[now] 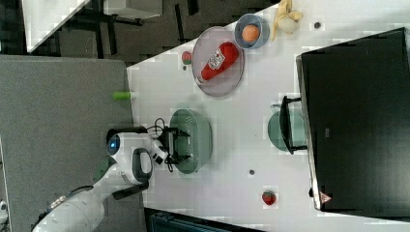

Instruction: Drag strainer right to left.

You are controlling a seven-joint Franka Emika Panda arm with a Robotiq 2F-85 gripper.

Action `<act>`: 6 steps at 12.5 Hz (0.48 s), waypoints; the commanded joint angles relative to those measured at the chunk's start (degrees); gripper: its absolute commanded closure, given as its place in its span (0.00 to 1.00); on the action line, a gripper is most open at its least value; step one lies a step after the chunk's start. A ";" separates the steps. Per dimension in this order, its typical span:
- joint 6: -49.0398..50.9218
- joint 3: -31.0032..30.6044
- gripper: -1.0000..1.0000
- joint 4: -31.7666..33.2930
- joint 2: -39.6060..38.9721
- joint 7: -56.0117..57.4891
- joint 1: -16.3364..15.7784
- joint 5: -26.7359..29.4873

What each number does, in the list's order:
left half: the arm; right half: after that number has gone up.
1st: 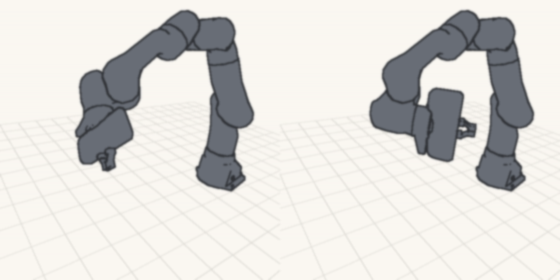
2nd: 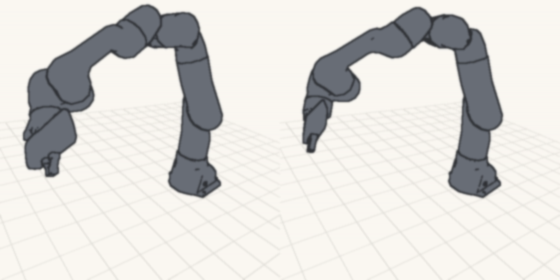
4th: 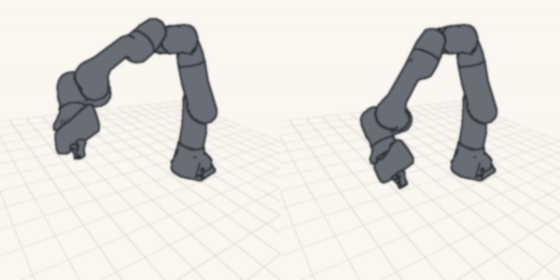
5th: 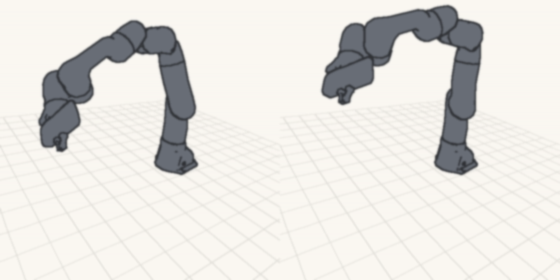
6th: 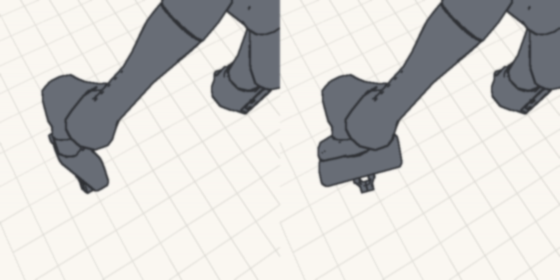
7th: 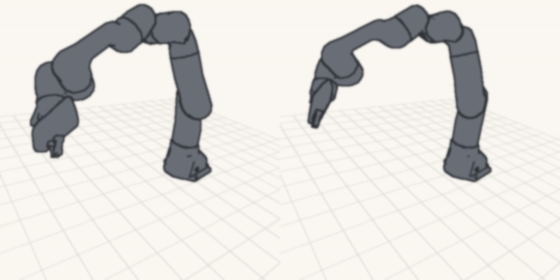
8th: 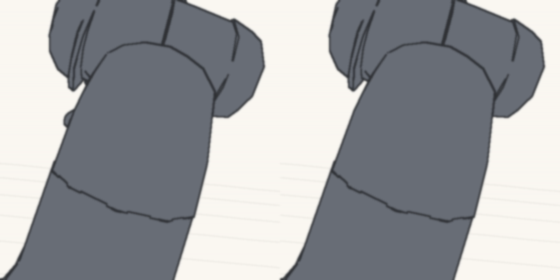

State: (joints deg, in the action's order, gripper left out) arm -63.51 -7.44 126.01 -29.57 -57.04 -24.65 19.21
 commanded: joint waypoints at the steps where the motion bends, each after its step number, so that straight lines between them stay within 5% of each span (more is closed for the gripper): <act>1: 0.79 0.31 0.00 -4.27 -1.47 -4.36 -2.83 -0.07; 6: 1.77 0.27 0.00 -9.92 -4.63 -8.43 -6.78 0.66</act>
State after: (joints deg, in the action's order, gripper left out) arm -62.39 -6.90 116.61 -33.60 -61.49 -31.36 20.62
